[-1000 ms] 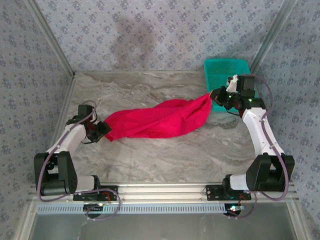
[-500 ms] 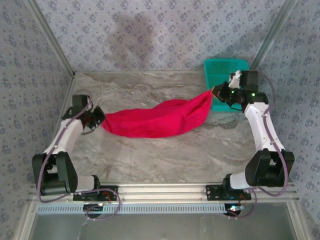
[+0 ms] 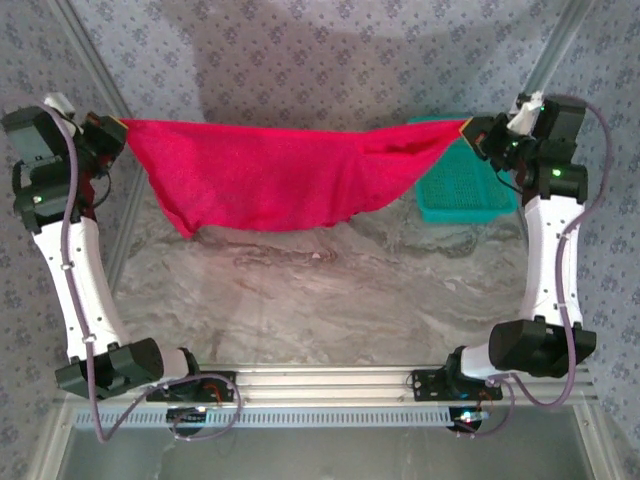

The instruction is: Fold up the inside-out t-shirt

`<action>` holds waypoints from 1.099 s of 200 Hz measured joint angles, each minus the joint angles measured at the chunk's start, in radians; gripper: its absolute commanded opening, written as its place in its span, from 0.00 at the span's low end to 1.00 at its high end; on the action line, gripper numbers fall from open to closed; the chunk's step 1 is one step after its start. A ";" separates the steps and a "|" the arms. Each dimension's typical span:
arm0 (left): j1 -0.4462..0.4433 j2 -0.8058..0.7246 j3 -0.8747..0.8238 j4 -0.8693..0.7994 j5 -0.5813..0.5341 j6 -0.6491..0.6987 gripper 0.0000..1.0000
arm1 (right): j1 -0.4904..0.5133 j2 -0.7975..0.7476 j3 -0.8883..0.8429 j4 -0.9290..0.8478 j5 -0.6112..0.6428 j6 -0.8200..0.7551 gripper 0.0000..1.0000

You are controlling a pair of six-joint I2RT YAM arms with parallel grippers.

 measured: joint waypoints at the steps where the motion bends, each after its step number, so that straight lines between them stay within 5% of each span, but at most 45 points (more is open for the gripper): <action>1: 0.001 0.002 0.005 -0.002 0.002 0.000 0.00 | 0.000 0.000 0.002 0.000 -0.001 0.000 0.00; 79: 0.011 0.105 0.350 -0.089 0.162 -0.049 0.00 | -0.011 -0.002 0.233 0.051 -0.054 0.138 0.00; 146: 0.025 0.123 0.729 -0.144 0.193 -0.058 0.00 | -0.029 -0.120 0.440 0.068 -0.040 0.177 0.00; 183: 0.027 0.114 0.716 -0.164 0.169 -0.040 0.00 | -0.035 -0.168 0.477 0.076 0.006 0.143 0.00; 220: 0.025 0.150 0.529 -0.100 0.192 -0.038 0.00 | 0.006 -0.068 0.428 0.113 0.052 0.107 0.00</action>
